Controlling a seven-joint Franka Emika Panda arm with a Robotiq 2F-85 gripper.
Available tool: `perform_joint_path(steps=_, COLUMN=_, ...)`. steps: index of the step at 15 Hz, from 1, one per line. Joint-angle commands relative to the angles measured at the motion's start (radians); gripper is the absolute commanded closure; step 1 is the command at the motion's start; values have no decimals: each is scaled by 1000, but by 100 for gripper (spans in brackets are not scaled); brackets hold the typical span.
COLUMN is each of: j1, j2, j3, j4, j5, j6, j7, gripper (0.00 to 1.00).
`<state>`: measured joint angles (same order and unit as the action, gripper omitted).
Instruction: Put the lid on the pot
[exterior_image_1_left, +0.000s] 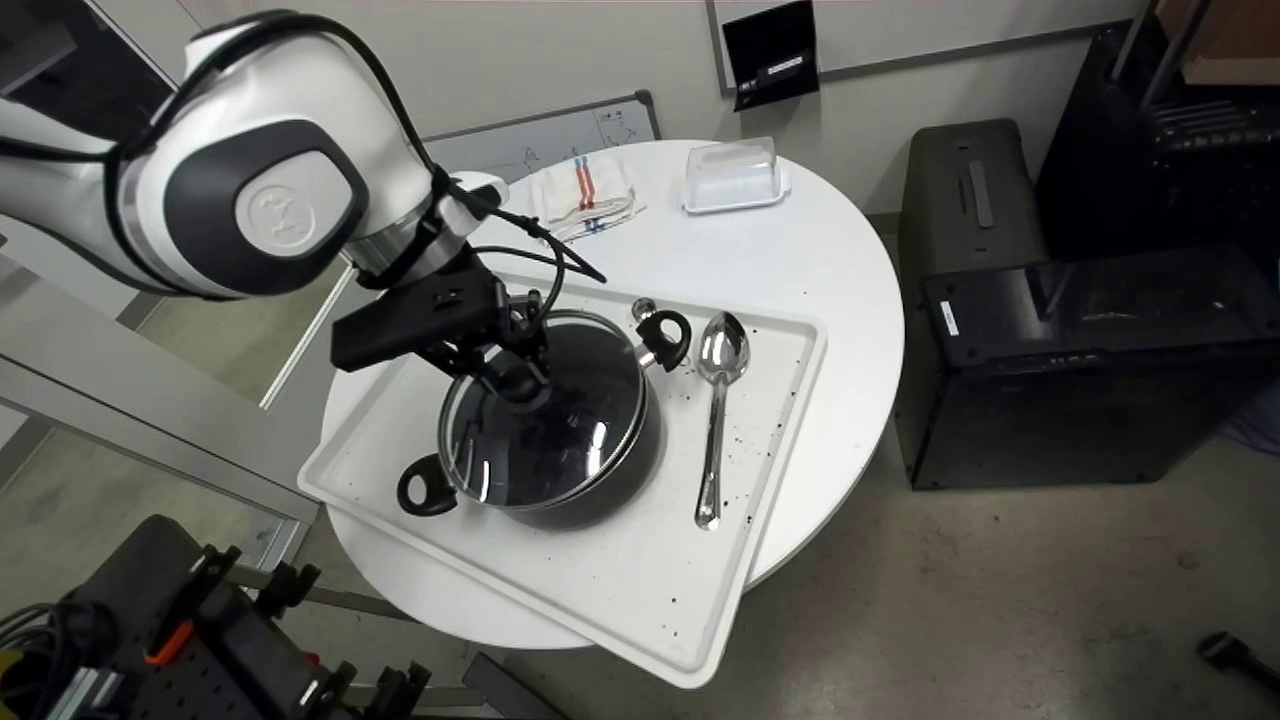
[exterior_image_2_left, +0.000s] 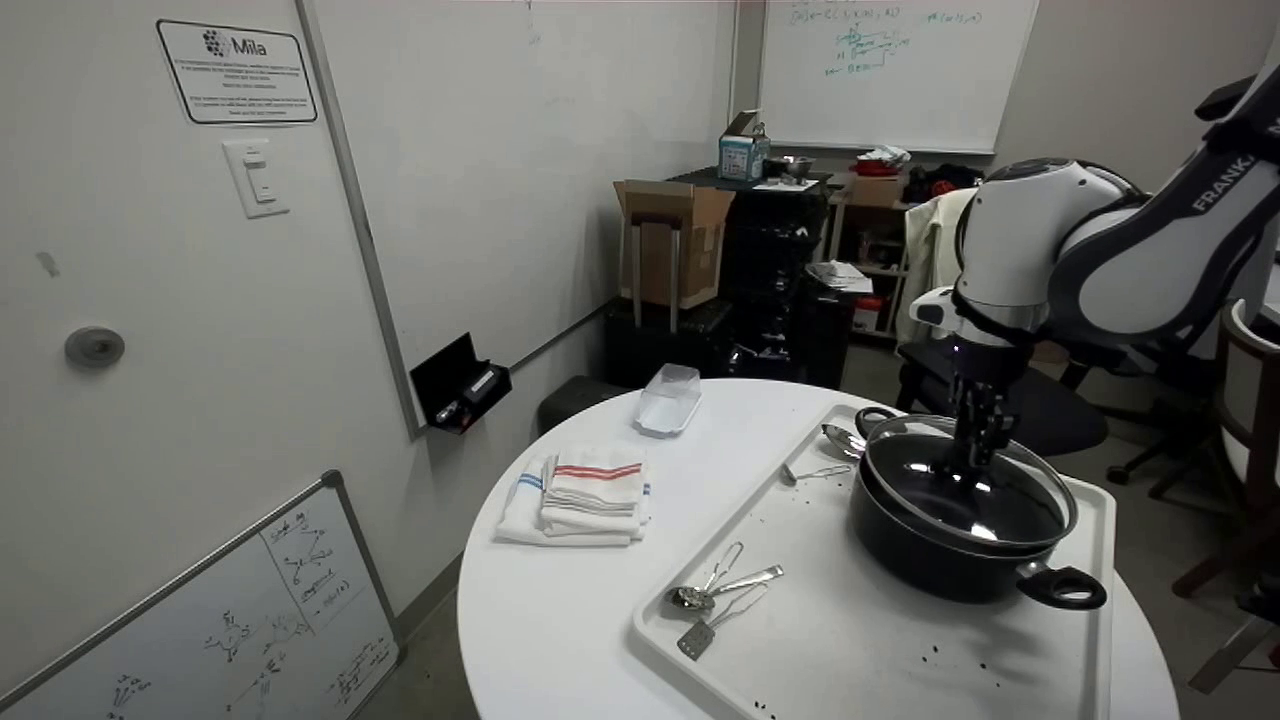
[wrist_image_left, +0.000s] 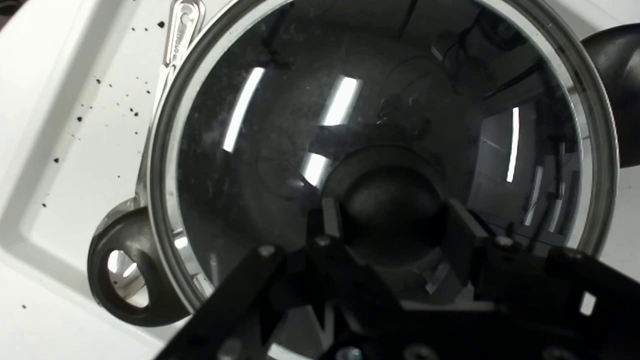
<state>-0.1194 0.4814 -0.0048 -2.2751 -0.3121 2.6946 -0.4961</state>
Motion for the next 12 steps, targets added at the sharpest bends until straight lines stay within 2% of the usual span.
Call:
perform_joint_path(steps=1, j1=-1, j2=6, j3=-1, j4=10, j5=1, j6=19, j7=14, gripper=75)
perform_joint_path(steps=12, j1=0, j2=27, j3=-1, j4=20, j5=0, j6=44, j7=23, gripper=75)
